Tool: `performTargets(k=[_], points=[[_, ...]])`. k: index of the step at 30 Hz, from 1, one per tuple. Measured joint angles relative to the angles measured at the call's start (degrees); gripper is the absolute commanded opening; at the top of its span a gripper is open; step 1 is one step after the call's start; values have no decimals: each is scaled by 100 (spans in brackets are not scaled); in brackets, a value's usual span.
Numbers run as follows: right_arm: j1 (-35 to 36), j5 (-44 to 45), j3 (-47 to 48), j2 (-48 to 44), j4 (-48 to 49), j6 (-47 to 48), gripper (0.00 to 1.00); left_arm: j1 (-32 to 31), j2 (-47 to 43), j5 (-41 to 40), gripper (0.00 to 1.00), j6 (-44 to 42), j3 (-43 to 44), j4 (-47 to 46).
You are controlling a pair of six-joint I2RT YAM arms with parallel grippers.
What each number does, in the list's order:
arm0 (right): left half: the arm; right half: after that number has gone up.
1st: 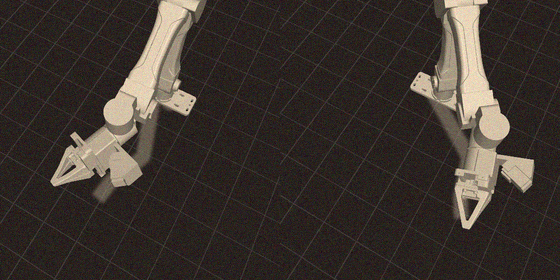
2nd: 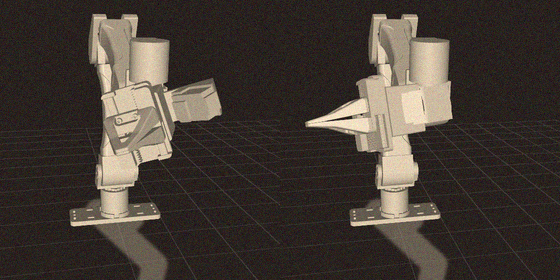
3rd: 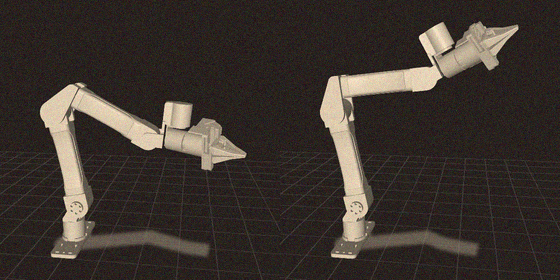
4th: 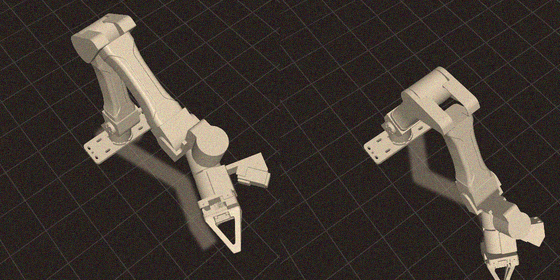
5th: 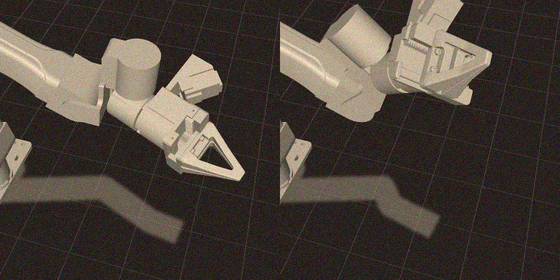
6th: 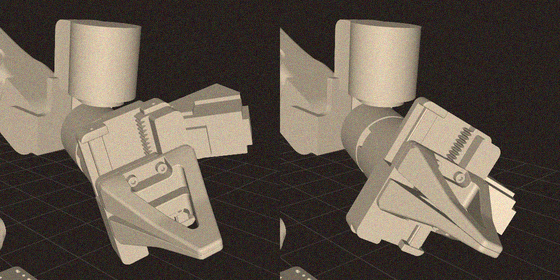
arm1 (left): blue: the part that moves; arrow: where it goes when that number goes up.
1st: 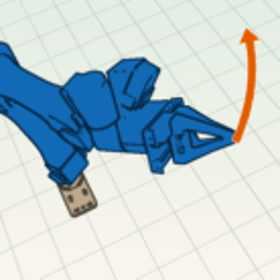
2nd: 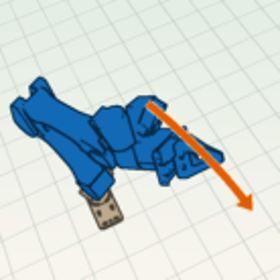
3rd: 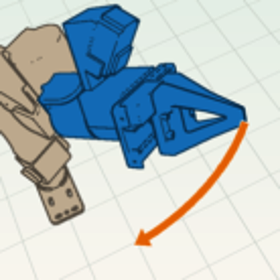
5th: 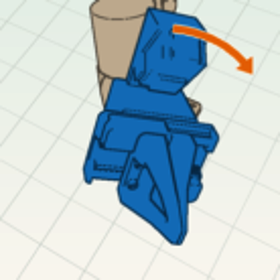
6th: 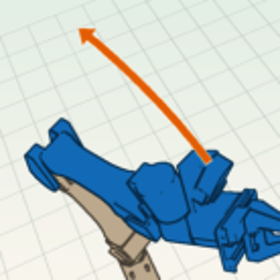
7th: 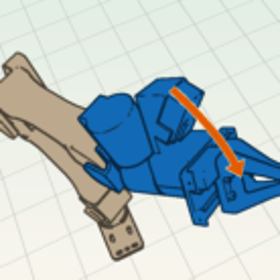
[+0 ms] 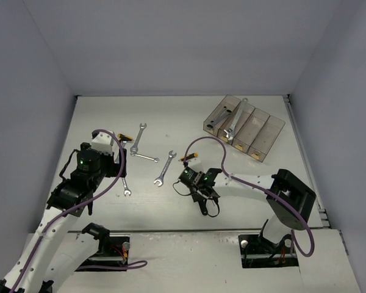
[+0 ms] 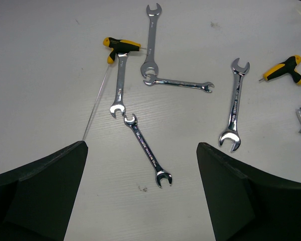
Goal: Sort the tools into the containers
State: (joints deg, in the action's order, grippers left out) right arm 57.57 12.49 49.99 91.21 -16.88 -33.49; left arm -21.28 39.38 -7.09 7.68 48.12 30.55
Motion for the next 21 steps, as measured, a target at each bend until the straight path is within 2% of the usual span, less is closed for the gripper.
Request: performTargets(k=[4, 10, 13, 21], points=[[101, 0, 127, 229, 116, -242, 2, 0, 0, 0, 88, 0, 0, 0], [99, 15, 293, 406, -18, -386, 29, 0, 14, 2, 88, 0, 0, 0], [91, 16, 467, 564, -36, -366, 35, 0, 19, 2, 88, 1, 0, 0], [-162, -138, 1100, 1113, 93, -230, 39, -1, 22, 2, 88, 1, 0, 0]])
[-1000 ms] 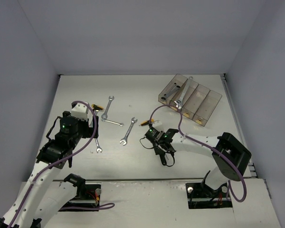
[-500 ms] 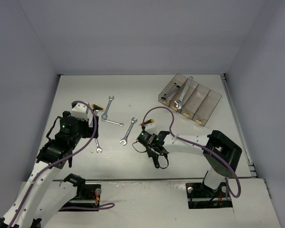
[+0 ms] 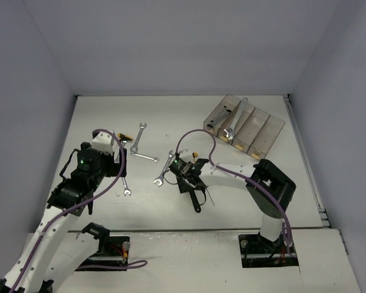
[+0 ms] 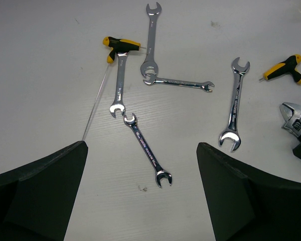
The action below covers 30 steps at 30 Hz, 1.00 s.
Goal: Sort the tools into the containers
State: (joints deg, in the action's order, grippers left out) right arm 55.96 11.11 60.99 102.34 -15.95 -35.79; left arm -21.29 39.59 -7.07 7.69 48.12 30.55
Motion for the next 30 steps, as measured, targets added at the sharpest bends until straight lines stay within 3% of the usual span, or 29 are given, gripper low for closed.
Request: performTargets(k=[6, 8, 11, 12, 23, 30], points=[[-190, -144, 274, 248, 121, 55, 36, -3, 0, -2, 88, -1, 0, 0], [-227, -167, 320, 290, 144, 100, 27, -3, -1, -2, 88, -1, 0, 0], [-280, -197, 368, 334, 174, 154, 2, -3, -2, -2, 88, -1, 0, 0], [-296, -224, 376, 340, 184, 195, 0, -3, -2, -2, 88, -1, 0, 0], [-327, -131, 374, 174, 57, 314, 0, -3, -24, -4, 88, -1, 0, 0], [-993, 81, 707, -958, -197, 507, 0, -3, -23, -6, 87, -1, 0, 2]])
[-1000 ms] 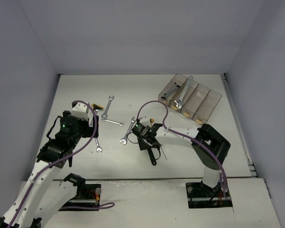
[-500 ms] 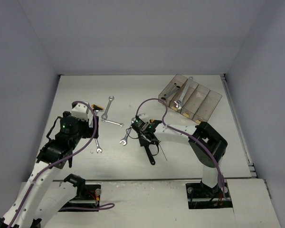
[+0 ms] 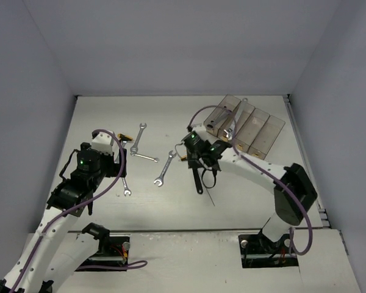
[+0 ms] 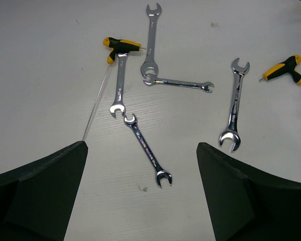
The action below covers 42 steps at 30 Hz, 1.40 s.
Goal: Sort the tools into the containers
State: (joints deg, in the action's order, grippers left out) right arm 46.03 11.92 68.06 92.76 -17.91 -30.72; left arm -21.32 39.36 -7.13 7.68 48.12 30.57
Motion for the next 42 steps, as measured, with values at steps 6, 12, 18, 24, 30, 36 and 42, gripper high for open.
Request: performTargets(k=[6, 12, 18, 24, 30, 36, 42], points=[[-1534, 246, 792, -493, 58, 176, 0, 0, -1, 1, 88, 0, 0, 0], [-3014, 483, 1617, -14, 223, 134, 0, -11, -1, -2, 88, 0, 0, 1], [-3716, 506, 2419, 1155, 571, -183, 0, -15, -8, -39, 88, 0, -1, 3], [-3987, 427, 3316, 2573, 793, -334, 3, -33, -14, -62, 88, -2, -2, 7], [-3998, 192, 3468, 3308, 775, -330, 38, -37, -7, -69, 88, -2, -2, 9], [-3962, 78, 3461, 3188, 839, -58, 49, -37, 1, -69, 88, -2, -2, 11], [-3692, -153, 2752, 1974, 941, 983, 50, -37, -34, -68, 88, -3, -2, 15]])
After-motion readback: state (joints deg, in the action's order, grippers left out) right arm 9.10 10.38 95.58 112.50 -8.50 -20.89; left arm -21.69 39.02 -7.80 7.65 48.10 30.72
